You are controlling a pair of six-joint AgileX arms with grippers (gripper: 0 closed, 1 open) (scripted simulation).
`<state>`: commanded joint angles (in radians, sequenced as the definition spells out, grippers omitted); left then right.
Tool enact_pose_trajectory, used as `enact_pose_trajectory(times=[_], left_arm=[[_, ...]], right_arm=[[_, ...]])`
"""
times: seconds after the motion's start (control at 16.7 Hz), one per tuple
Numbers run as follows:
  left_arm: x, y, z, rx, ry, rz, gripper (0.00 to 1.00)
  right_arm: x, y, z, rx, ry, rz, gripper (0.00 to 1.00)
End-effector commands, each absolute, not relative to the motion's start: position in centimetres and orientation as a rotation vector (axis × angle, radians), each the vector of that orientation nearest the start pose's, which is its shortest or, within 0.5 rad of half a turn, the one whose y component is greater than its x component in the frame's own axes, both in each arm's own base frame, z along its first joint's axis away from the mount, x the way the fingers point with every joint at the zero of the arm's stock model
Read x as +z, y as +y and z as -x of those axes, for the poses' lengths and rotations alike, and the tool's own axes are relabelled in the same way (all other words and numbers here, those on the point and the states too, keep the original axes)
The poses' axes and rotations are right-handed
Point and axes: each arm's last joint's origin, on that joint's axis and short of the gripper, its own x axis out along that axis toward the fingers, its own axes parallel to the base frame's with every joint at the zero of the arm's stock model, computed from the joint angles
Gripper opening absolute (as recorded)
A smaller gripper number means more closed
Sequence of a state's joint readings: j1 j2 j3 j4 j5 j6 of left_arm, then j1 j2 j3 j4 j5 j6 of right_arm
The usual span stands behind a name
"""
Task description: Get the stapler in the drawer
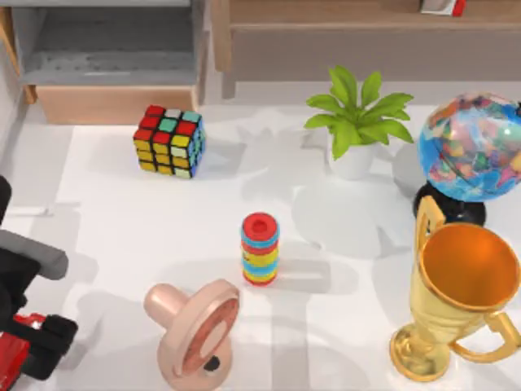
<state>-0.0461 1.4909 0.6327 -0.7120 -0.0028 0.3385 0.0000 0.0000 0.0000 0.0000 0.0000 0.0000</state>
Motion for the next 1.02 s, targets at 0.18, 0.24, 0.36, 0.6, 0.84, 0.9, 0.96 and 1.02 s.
enact_pose_trajectory(times=[0.18, 0.24, 0.36, 0.6, 0.84, 0.9, 0.96, 1.02], left_arm=[[11.76, -0.95, -21.0, -0.3, 1.549, -0.305, 0.55], [11.76, -0.95, -21.0, -0.3, 1.549, -0.305, 0.47], [11.76, -0.95, -21.0, -0.3, 1.549, -0.305, 0.32], [11.76, -0.95, -21.0, -0.3, 1.549, -0.305, 0.02], [11.76, -0.95, -21.0, -0.3, 1.549, -0.305, 0.0], [11.76, -0.95, -21.0, -0.3, 1.549, -0.305, 0.0], [11.76, -0.95, -21.0, -0.3, 1.549, -0.305, 0.0], [11.76, -0.95, -21.0, -0.3, 1.549, -0.305, 0.0]], right_arm=[[16.0, -0.12, -10.57, 0.0, 0.0, 0.0, 1.0], [16.0, -0.12, -10.57, 0.0, 0.0, 0.0, 1.0], [16.0, -0.12, -10.57, 0.0, 0.0, 0.0, 1.0], [16.0, -0.12, -10.57, 0.0, 0.0, 0.0, 1.0], [16.0, -0.12, -10.57, 0.0, 0.0, 0.0, 1.0], [16.0, -0.12, -10.57, 0.0, 0.0, 0.0, 1.0], [16.0, -0.12, -10.57, 0.0, 0.0, 0.0, 1.0], [16.0, -0.12, -10.57, 0.0, 0.0, 0.0, 1.0]])
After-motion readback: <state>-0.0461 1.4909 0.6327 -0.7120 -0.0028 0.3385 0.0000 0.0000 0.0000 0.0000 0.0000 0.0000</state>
